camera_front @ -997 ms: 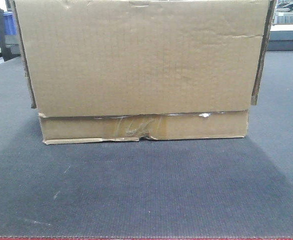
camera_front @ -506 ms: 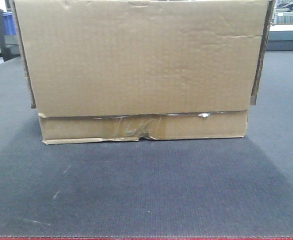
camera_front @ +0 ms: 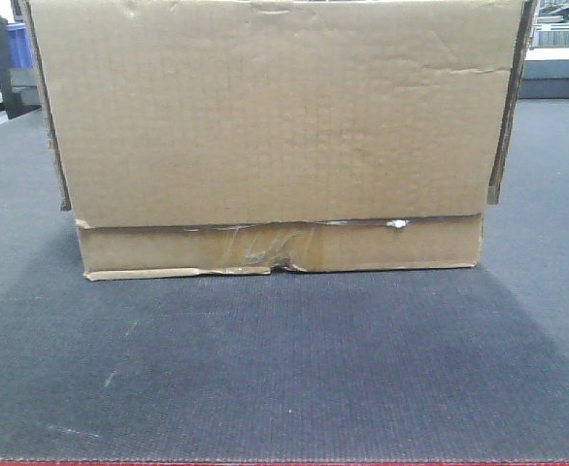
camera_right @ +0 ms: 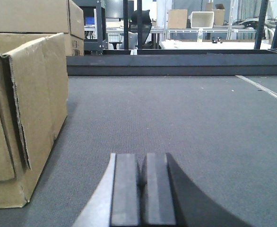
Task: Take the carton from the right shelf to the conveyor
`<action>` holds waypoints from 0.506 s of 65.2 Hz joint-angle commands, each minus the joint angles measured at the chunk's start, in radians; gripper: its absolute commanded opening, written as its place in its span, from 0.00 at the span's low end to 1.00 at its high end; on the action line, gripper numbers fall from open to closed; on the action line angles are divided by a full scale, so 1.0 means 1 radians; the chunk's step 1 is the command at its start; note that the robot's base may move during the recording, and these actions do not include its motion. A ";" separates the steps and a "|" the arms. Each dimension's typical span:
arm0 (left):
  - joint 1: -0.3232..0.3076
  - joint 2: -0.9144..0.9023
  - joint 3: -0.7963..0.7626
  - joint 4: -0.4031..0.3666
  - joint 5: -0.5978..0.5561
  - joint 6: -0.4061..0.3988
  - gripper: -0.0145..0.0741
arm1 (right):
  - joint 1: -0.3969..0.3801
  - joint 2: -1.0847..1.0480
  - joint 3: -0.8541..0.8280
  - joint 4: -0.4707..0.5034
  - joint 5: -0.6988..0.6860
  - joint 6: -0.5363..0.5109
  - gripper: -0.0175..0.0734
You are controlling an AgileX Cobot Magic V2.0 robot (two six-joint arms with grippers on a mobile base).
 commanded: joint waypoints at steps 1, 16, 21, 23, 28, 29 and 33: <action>0.002 -0.005 -0.002 -0.010 -0.018 0.007 0.19 | -0.004 -0.007 0.000 0.001 -0.034 -0.008 0.12; 0.002 -0.005 -0.002 -0.010 -0.018 0.007 0.19 | -0.004 -0.007 0.000 0.001 -0.037 -0.008 0.12; 0.002 -0.005 -0.002 -0.010 -0.018 0.007 0.19 | -0.004 -0.007 0.000 0.001 -0.037 -0.008 0.12; 0.002 -0.005 -0.002 -0.010 -0.018 0.007 0.19 | -0.004 -0.007 0.000 0.001 -0.037 -0.008 0.12; 0.002 -0.005 -0.002 -0.010 -0.018 0.007 0.19 | -0.004 -0.007 0.000 0.001 -0.037 -0.008 0.12; 0.002 -0.005 -0.002 -0.010 -0.018 0.007 0.19 | -0.004 -0.007 0.000 0.001 -0.037 -0.008 0.12; 0.002 -0.005 -0.002 -0.010 -0.018 0.007 0.19 | -0.004 -0.007 0.000 0.001 -0.037 -0.008 0.12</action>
